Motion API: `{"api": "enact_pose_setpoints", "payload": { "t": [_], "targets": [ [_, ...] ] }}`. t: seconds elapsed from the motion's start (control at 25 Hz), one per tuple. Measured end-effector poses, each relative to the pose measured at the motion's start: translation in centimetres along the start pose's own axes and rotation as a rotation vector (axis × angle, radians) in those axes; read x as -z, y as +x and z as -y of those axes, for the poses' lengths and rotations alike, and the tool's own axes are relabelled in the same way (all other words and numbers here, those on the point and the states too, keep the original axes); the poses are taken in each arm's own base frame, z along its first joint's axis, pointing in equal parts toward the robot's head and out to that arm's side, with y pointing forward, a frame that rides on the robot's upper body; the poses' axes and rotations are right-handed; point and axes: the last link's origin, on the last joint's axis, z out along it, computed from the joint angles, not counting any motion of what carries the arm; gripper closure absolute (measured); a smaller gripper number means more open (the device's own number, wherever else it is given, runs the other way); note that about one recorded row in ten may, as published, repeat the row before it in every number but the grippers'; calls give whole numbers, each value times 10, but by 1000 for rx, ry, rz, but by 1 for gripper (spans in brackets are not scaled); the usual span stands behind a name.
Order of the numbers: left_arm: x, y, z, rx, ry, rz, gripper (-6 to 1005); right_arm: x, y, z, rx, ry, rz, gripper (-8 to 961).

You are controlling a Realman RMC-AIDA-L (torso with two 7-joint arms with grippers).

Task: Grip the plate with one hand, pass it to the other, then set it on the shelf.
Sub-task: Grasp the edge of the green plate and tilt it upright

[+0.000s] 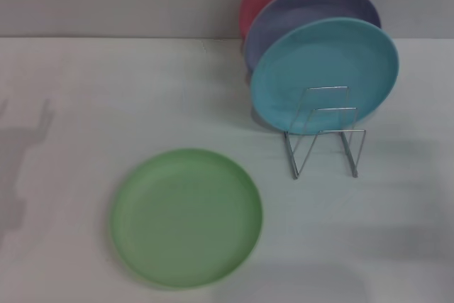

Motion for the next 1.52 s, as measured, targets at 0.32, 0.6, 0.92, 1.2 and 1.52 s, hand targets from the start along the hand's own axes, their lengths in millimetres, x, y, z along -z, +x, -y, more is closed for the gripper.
{"api": "enact_pose_setpoints", "payload": {
  "t": [0.32,0.6,0.92,1.2,1.52],
  "targets": [
    [-35,24,1,-129,54,3,211,4,1,3,4,8,-6,217],
    [-60,54,-5,-61,18,127,213,3,0,4,6,8,-5,218],
    [-63,93,-26,-18,-97,342,215,-1,-1,3,8,0,2,218],
    [-54,121,-48,-78,-236,565,217,-5,-2,3,7,8,9,218],
    [-39,139,-73,-132,-387,787,219,-1,-5,22,20,103,23,219]
  ]
}}
